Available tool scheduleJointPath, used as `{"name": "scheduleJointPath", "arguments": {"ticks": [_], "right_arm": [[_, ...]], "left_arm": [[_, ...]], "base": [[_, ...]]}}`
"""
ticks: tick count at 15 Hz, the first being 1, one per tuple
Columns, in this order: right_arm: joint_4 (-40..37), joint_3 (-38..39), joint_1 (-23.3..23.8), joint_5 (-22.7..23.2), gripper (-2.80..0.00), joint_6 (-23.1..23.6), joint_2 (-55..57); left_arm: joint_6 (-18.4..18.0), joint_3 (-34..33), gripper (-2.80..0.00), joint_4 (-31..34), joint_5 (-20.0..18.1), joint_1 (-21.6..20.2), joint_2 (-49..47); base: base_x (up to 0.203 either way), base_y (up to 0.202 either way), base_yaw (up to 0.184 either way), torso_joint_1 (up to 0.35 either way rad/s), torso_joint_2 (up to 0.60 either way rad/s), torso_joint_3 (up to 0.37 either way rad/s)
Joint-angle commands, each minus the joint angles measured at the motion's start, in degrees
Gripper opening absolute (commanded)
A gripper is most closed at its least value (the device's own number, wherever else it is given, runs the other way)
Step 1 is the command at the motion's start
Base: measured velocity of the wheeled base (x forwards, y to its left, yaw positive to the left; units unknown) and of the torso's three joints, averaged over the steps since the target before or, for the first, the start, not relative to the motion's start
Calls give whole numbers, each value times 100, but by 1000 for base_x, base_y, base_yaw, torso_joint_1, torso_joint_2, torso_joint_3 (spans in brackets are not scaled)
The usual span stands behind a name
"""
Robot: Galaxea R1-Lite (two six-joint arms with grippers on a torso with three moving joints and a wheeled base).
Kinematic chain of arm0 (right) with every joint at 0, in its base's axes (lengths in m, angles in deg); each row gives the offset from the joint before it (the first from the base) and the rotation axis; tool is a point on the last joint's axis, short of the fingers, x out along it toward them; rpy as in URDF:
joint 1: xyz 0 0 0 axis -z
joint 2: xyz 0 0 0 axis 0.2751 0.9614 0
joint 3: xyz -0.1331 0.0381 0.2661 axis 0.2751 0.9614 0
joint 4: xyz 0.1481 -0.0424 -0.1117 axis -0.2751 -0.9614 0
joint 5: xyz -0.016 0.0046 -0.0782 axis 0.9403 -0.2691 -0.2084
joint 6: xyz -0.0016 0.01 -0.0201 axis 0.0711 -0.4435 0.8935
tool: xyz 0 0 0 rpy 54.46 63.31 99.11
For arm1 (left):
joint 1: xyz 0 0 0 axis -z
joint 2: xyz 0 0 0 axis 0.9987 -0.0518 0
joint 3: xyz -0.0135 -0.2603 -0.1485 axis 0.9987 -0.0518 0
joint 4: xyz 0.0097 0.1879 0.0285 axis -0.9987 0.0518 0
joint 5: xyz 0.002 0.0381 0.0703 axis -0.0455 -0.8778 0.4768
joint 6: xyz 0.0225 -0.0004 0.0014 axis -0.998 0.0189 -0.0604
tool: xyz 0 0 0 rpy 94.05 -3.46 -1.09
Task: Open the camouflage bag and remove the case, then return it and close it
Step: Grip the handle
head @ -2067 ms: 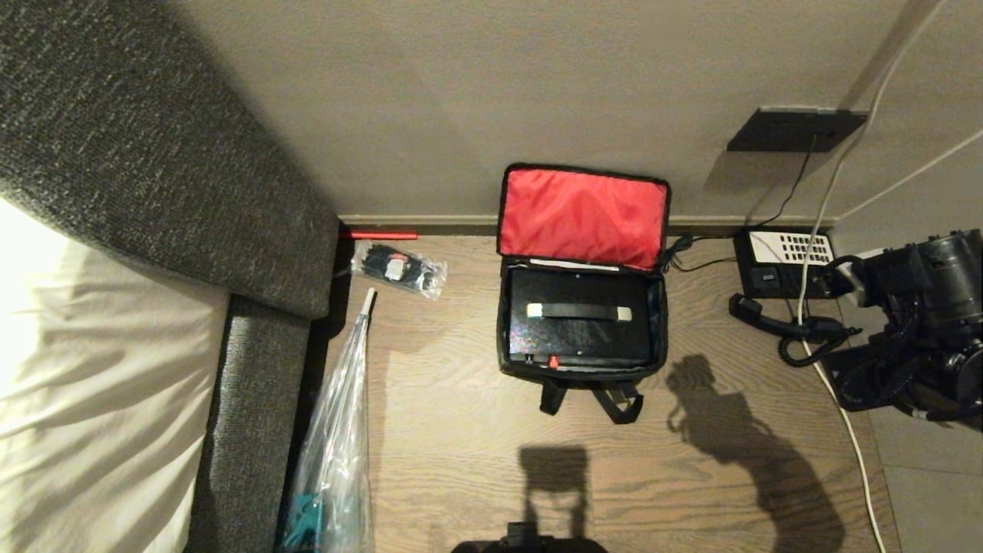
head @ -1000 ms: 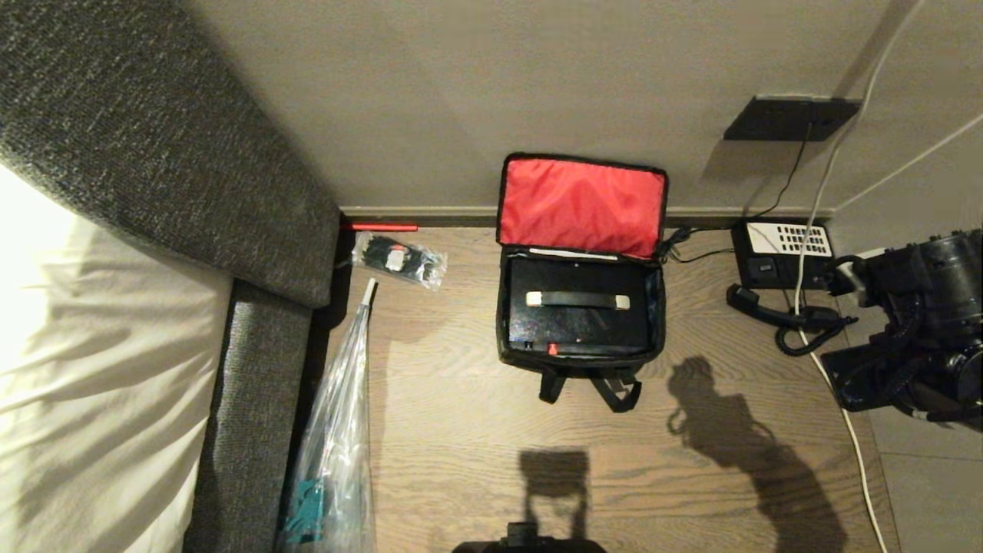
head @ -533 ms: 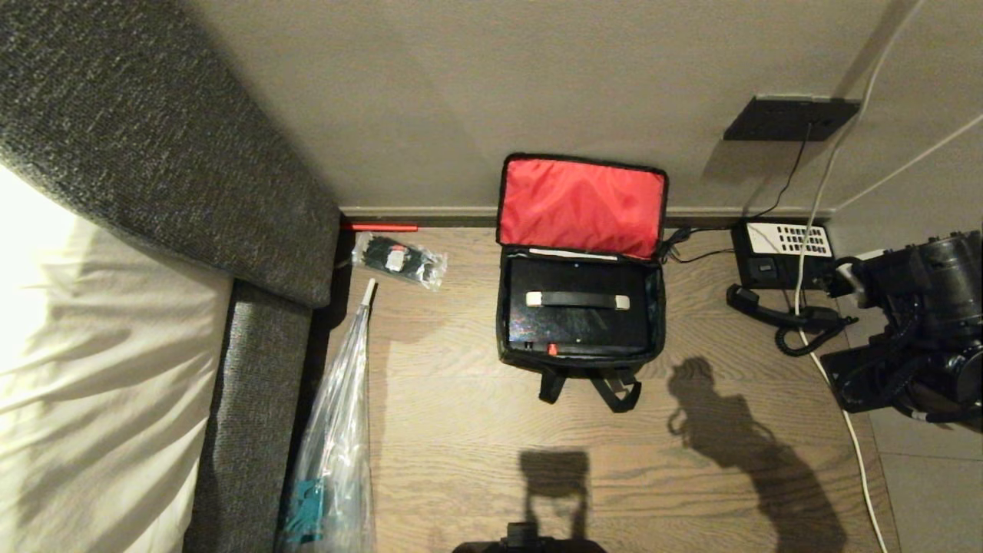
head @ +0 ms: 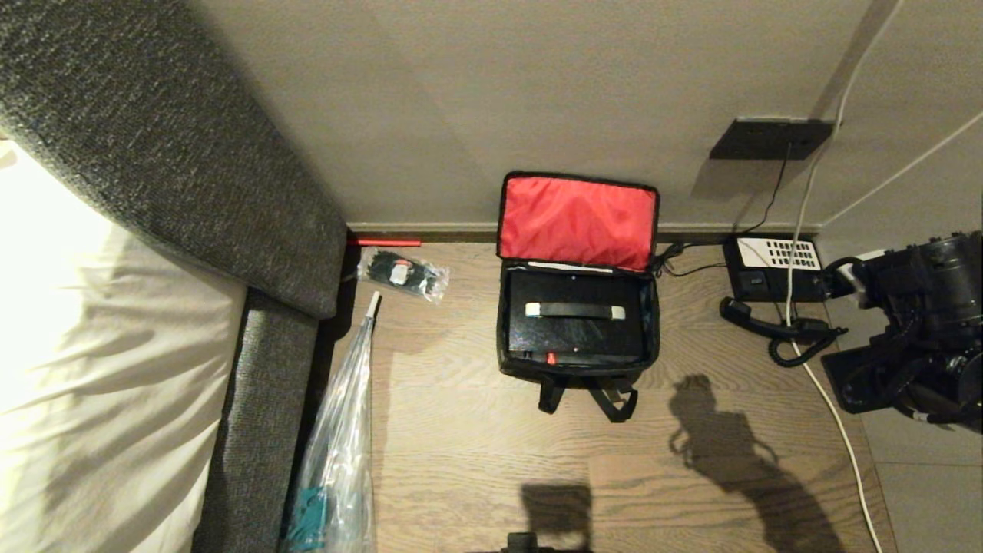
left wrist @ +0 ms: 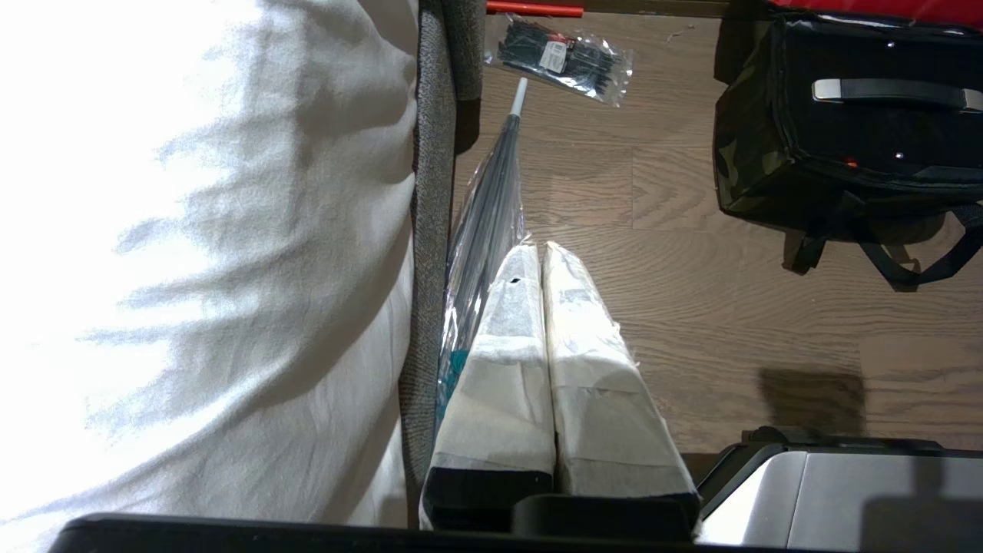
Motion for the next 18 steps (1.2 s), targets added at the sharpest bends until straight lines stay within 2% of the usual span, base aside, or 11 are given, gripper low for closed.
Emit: {"name": "scheduleJointPath", "arguments": {"ticks": [1, 2, 5, 9, 13, 16, 17, 18], "right_arm": [[-7, 35, -10, -23, -280, 49, 20], [-18, -4, -56, -23, -280, 174, 52], [132, -144, -389, -113, -280, 1282, 516], [1102, -683, -658, -390, -280, 2160, 2016], [2269, -1963, -1310, -488, -280, 3274, 3772], [2787, -2962, -1689, -468, -280, 3864, 4863], [2991, -3201, -1746, -424, 0, 4092, 5156], [3248, -3323, -1770, -316, 0, 4458, 5327]], "left_arm": [[-2, 0, -280, -1, -1, -1, 2], [-2, 0, -280, -1, -1, -1, 2], [-2, 0, -280, -1, -1, -1, 2], [-2, 0, -280, -1, -1, -1, 2], [-2, 0, -280, -1, -1, -1, 2], [-2, 0, -280, -1, -1, -1, 2], [-2, 0, -280, -1, -1, -1, 2], [-2, 0, -280, -1, -1, -1, 2]], "base": [[0, 0, 0, 3, 2, 45], [0, 0, 0, 0, 0, 0], [0, 0, 0, 0, 0, 0], [0, 0, 0, 0, 0, 0], [0, 0, 0, 0, 0, 0], [0, 0, 0, 0, 0, 0], [0, 0, 0, 0, 0, 0], [0, 0, 0, 0, 0, 0]]}}
